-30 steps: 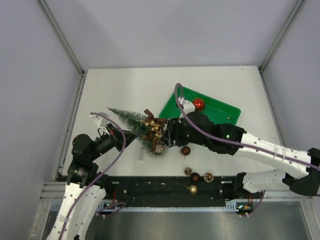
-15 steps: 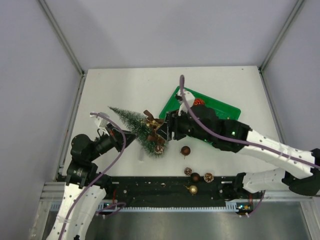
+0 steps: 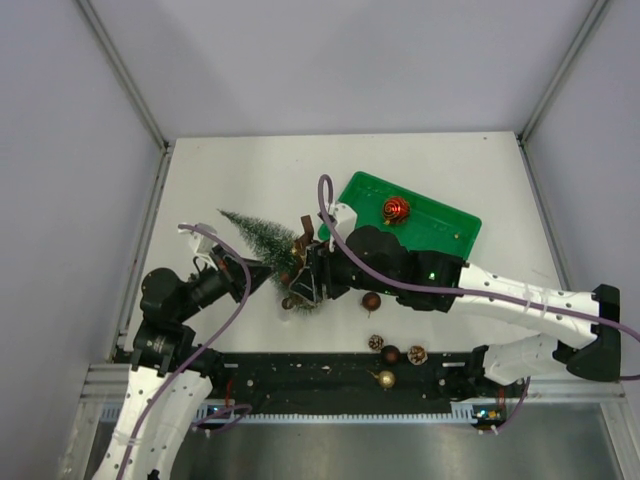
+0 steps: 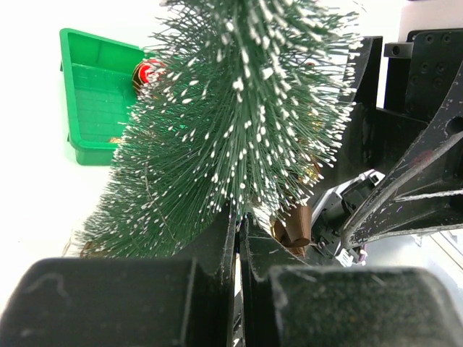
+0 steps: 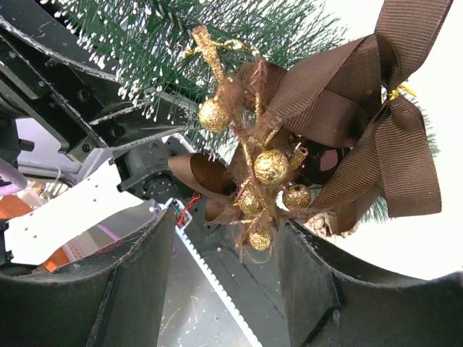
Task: Decorate the small christmas tree
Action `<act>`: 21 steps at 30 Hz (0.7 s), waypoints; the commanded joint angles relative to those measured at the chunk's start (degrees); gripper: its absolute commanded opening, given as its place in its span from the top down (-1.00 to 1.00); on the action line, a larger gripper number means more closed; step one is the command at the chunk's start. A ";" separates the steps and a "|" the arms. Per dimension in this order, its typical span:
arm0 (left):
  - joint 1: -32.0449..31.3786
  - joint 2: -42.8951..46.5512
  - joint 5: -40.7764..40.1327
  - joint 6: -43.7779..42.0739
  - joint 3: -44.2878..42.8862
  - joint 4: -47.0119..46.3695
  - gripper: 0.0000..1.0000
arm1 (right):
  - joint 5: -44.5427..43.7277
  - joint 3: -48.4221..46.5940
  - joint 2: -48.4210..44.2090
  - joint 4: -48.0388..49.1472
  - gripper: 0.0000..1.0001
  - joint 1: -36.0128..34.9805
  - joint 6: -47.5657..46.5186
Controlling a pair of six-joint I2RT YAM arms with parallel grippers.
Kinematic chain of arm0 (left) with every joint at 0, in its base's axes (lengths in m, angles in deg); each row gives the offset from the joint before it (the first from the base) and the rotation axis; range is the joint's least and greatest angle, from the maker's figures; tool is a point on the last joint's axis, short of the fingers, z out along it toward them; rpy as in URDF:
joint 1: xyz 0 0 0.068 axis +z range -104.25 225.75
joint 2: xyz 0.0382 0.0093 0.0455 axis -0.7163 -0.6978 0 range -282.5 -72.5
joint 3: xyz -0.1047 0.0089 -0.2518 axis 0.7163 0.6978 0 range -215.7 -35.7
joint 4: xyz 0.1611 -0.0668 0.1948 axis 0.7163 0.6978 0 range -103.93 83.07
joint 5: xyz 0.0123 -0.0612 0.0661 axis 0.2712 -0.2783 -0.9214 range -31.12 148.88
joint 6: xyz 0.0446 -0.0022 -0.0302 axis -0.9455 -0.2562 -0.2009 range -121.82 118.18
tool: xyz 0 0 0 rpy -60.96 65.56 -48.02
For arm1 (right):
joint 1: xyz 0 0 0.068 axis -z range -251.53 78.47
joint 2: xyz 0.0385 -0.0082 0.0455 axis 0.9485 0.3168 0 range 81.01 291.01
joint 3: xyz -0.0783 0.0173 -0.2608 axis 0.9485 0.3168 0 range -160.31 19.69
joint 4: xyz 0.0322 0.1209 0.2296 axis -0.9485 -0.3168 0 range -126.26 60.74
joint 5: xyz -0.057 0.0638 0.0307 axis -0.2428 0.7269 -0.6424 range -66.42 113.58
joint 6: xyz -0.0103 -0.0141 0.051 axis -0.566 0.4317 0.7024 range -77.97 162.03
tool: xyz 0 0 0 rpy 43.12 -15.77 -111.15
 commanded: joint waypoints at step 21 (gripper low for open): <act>1.55 4.54 7.12 4.80 3.53 -15.47 0.97 | -19.10 -12.83 -13.01 -27.14 -0.44 12.15 -5.03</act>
